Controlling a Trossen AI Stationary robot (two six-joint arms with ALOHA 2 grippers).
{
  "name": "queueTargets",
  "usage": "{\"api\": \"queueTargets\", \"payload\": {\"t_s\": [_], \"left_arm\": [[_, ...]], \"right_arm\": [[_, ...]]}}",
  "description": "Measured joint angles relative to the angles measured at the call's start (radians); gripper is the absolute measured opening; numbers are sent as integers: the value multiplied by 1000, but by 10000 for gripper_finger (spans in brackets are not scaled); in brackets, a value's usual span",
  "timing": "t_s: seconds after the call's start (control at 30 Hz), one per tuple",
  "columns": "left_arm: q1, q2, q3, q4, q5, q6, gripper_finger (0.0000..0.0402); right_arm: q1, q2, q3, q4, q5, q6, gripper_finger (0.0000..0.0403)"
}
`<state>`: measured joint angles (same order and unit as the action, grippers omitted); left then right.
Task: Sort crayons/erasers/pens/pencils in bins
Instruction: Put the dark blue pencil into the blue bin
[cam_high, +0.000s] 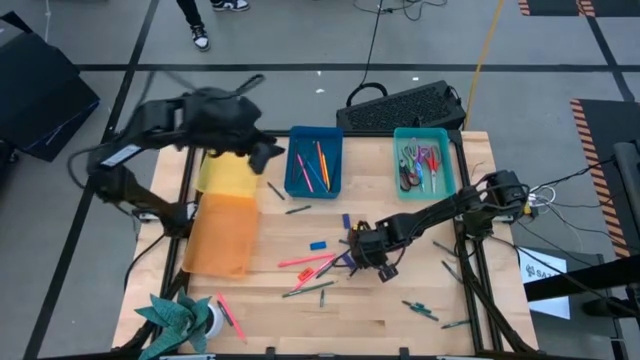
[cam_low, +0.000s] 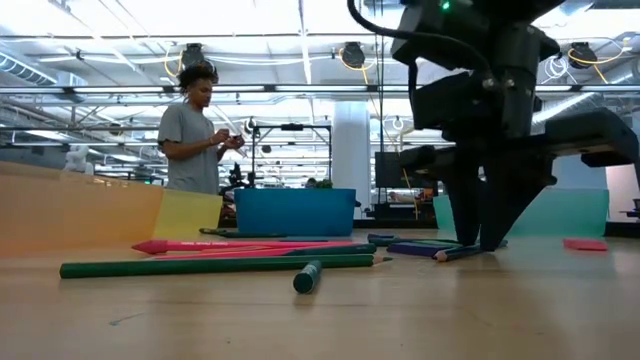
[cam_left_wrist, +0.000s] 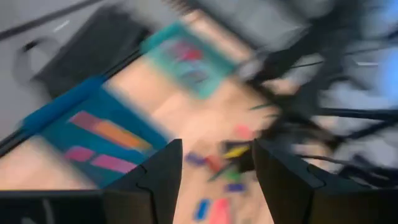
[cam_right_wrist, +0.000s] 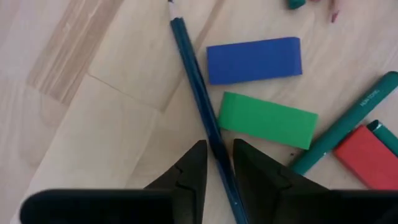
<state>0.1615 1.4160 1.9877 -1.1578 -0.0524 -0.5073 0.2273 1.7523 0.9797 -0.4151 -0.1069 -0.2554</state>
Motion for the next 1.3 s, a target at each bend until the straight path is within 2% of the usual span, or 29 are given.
{"api": "queueTargets", "payload": {"t_s": [0.1, 0.2, 0.3, 0.47, 0.6, 0.7, 0.87, 1.0, 1.1, 1.17, 1.3], "left_arm": [[-101, -42, 0, 147, 13, 68, 198], [-197, -64, 0, 238, -2, 223, 198], [-268, -71, 0, 257, -25, 340, 198], [-325, -64, 0, 251, -44, 373, 198], [-378, -58, -1, 381, -73, 414, 198], [-402, -67, -1, 464, -103, 498, 198], [-412, -79, -1, 464, -143, 559, 198], [-411, -79, -24, 442, -167, 558, 198], [-392, -80, -85, 446, -245, 533, 198], [-374, -85, -136, 446, -255, 514, 198], [-332, -102, -223, 470, -255, 459, 198]], "right_arm": [[0, 8, -3, 1, 6, -15, 57], [0, 9, -15, 7, 15, -30, 42], [2, 9, -17, 6, 30, -27, 22], [17, 8, -18, 18, 35, 9, 8], [32, -33, -23, 26, -11, 81, 7], [43, -115, -27, 23, -47, 157, 6], [17, -321, -24, 93, -19, 394, 2], [-23, -478, -21, 233, 110, 518, 2], [-61, -548, -20, 249, 138, 474, 2], [-60, -568, -20, 207, 132, 380, 1], [-10, -521, -21, 71, 61, 242, 15]]}}
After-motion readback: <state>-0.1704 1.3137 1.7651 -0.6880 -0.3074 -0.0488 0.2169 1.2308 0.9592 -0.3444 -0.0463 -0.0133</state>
